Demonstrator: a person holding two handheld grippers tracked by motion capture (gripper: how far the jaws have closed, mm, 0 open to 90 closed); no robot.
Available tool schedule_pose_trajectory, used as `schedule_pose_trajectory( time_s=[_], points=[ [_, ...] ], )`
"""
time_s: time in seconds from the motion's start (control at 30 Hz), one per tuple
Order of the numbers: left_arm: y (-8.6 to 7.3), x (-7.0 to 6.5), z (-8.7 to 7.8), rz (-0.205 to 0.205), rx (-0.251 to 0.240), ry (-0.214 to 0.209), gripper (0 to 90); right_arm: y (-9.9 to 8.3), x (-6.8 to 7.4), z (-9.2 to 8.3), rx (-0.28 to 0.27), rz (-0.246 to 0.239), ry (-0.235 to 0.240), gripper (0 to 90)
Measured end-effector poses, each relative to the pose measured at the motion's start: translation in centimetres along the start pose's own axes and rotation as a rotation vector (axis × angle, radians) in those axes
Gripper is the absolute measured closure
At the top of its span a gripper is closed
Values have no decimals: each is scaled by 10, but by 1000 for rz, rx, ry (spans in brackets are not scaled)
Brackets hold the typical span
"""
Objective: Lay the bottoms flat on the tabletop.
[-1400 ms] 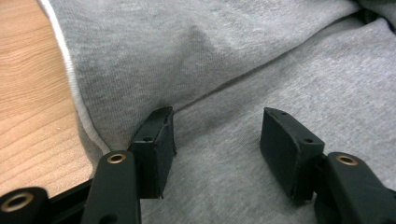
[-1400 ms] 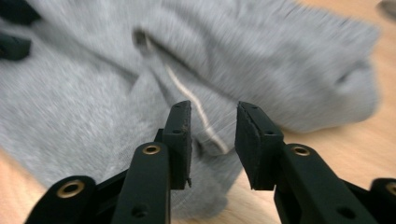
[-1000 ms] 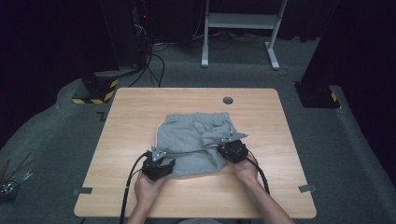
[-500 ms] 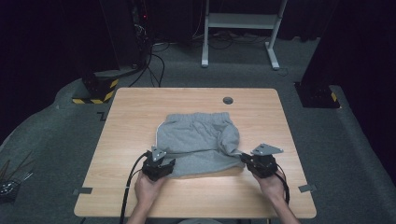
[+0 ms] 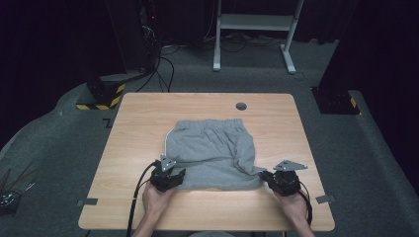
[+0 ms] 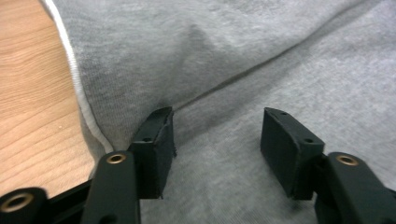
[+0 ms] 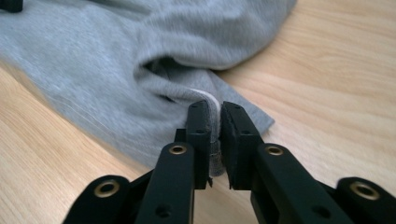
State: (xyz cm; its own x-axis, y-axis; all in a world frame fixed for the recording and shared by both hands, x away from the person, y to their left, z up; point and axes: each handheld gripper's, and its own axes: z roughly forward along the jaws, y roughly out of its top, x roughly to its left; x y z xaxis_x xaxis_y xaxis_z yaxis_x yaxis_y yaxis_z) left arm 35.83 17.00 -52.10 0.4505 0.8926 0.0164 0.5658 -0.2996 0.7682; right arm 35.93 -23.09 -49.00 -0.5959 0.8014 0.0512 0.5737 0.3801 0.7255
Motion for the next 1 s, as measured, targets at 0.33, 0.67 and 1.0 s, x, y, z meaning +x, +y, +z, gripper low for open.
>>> schedule_pose_trajectory(
  time_s=[0.33, 0.67, 1.0],
  points=[
    [0, -34, -13, 107, 37, -89, 417, 8, 18, 25, 42, -99, 31, 698],
    [7, -9, 7, 27, 54, -31, 622, 25, 21, 56, 60, -114, 22, 843],
    [10, -1, 4, 45, 85, -13, 871, 34, 21, 49, 34, -103, 49, 843]
  ],
)
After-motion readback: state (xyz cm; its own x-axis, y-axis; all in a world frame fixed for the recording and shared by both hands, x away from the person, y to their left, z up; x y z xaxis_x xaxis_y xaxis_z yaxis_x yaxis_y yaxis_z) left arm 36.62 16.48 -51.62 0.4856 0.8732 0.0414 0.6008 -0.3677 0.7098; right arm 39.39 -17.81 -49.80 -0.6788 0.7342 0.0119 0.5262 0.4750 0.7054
